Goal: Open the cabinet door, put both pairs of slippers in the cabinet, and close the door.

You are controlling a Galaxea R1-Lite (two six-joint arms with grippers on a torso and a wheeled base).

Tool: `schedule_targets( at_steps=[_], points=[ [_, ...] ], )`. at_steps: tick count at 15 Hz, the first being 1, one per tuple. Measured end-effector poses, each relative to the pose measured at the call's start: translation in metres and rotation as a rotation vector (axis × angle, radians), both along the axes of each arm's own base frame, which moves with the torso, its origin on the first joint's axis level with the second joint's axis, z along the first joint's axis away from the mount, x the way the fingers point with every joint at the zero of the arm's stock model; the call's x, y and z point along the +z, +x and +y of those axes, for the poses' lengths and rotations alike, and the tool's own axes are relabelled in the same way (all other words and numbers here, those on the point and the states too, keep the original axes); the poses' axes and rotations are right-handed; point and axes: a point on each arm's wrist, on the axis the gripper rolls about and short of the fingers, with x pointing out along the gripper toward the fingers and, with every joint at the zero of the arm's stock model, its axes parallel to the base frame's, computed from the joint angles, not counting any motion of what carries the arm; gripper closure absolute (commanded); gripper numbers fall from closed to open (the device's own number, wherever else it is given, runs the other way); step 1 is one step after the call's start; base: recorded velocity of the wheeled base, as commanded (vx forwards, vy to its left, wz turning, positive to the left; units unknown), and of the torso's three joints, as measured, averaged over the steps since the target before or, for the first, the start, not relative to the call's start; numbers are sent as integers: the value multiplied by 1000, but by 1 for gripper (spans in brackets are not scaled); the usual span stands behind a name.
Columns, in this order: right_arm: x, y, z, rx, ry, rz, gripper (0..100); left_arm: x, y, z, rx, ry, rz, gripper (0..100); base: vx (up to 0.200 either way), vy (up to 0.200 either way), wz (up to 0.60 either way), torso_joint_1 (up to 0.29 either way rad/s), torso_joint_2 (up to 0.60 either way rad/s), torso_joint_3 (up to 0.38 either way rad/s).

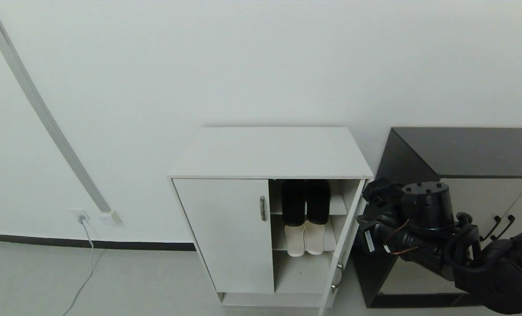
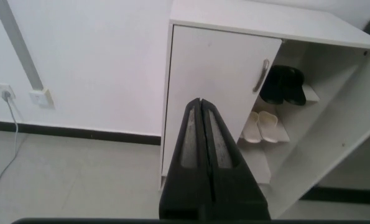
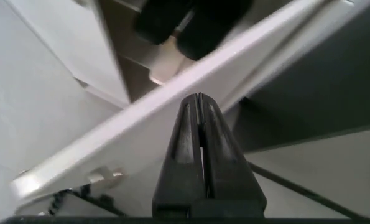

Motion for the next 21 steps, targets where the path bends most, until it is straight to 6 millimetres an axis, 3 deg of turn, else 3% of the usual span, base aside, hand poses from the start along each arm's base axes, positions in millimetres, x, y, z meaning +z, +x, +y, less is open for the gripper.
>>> schedule_targets(
  at_steps=[4, 9, 21],
  points=[
    [-8, -8, -5, 45, -38, 32, 100, 0, 0, 0, 0, 0, -1, 100, 0, 0, 0, 0, 0, 0],
    [-12, -3, -1, 49, -30, 37, 100, 0, 0, 0, 0, 0, 0, 100, 0, 0, 0, 0, 0, 0],
    [-31, 30, 22, 17, 100, -9, 100, 0, 0, 0, 0, 0, 0, 100, 0, 0, 0, 0, 0, 0]
  ],
)
